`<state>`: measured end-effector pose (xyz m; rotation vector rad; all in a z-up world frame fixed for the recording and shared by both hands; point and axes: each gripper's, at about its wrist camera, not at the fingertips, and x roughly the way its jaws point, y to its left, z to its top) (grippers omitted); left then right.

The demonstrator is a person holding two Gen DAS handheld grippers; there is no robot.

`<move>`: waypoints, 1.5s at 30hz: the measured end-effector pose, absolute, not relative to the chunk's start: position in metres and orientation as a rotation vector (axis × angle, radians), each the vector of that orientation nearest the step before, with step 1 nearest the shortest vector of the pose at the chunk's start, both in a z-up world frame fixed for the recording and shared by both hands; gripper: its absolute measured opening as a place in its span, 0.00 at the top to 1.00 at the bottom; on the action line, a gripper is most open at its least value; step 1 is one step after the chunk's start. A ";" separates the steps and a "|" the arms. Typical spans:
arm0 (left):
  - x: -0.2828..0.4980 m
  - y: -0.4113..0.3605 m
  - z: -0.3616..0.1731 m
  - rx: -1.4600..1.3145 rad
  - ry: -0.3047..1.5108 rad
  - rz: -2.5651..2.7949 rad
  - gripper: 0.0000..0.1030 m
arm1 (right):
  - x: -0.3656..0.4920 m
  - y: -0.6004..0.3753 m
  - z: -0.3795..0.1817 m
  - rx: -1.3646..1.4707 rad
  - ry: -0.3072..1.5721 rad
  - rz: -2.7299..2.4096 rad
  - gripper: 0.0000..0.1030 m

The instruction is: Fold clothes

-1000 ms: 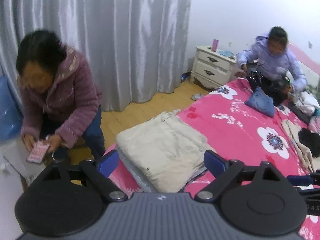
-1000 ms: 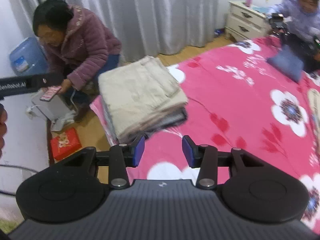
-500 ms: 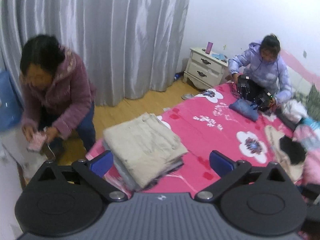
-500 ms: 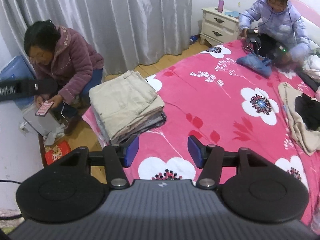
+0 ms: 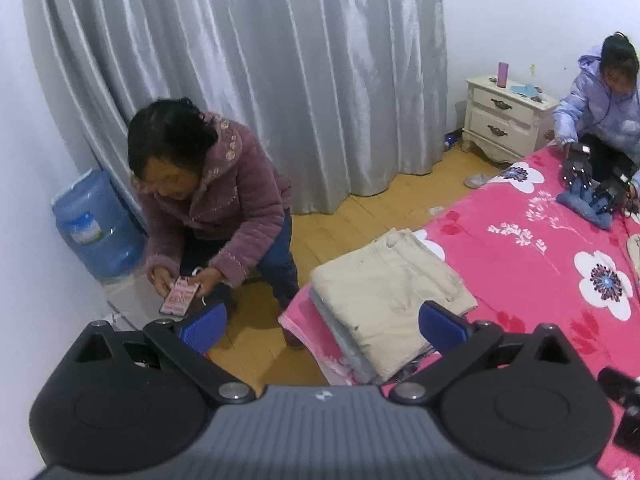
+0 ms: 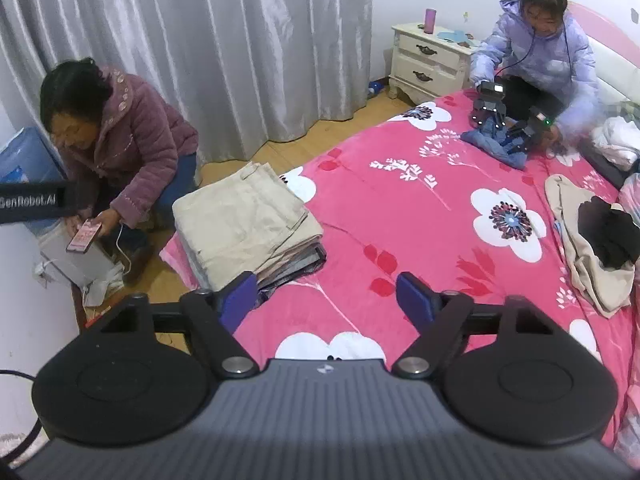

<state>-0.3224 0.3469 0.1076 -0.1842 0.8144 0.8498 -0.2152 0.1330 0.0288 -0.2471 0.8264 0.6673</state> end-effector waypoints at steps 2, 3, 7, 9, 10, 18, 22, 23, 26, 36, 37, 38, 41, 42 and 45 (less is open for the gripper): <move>-0.321 0.349 0.110 -0.184 0.818 0.847 0.00 | -0.213 0.134 0.034 -0.248 0.825 0.662 0.21; -0.321 0.349 0.113 -0.189 0.814 0.847 0.00 | -0.212 0.136 0.036 -0.244 0.833 0.662 0.21; -0.322 0.349 0.124 -0.171 0.770 0.850 0.00 | -0.209 0.140 0.048 -0.225 0.856 0.662 0.18; -0.325 0.346 0.129 -0.169 0.760 0.854 0.00 | -0.208 0.144 0.055 -0.227 0.862 0.642 0.17; -0.326 0.345 0.133 -0.182 0.758 0.852 0.00 | -0.208 0.145 0.058 -0.222 0.866 0.632 0.17; -0.345 0.350 0.148 -0.315 0.707 0.854 0.00 | -0.215 0.150 0.082 -0.315 0.734 0.623 0.04; -0.347 0.351 0.147 -0.350 0.737 0.854 0.00 | -0.213 0.154 0.081 -0.328 0.715 0.641 0.04; -0.347 0.351 0.146 -0.355 0.742 0.850 0.00 | -0.213 0.155 0.081 -0.321 0.713 0.650 0.03; -0.349 0.348 0.143 -0.370 0.761 0.836 0.00 | -0.213 0.161 0.079 -0.321 0.700 0.669 0.01; -0.356 0.342 0.125 -0.438 0.807 0.840 0.00 | -0.221 0.189 0.054 -0.426 0.785 0.747 0.01; -0.357 0.342 0.125 -0.442 0.803 0.849 0.00 | -0.222 0.190 0.053 -0.429 0.789 0.753 0.01; -0.358 0.342 0.125 -0.448 0.798 0.857 0.00 | -0.223 0.191 0.054 -0.429 0.789 0.760 0.01; -0.360 0.343 0.126 -0.478 0.787 0.864 0.00 | -0.227 0.194 0.055 -0.442 0.783 0.786 0.01; -0.361 0.345 0.126 -0.490 0.785 0.867 0.00 | -0.229 0.196 0.056 -0.450 0.780 0.796 0.01; -0.366 0.350 0.124 -0.532 0.781 0.877 0.00 | -0.231 0.202 0.059 -0.461 0.768 0.824 0.01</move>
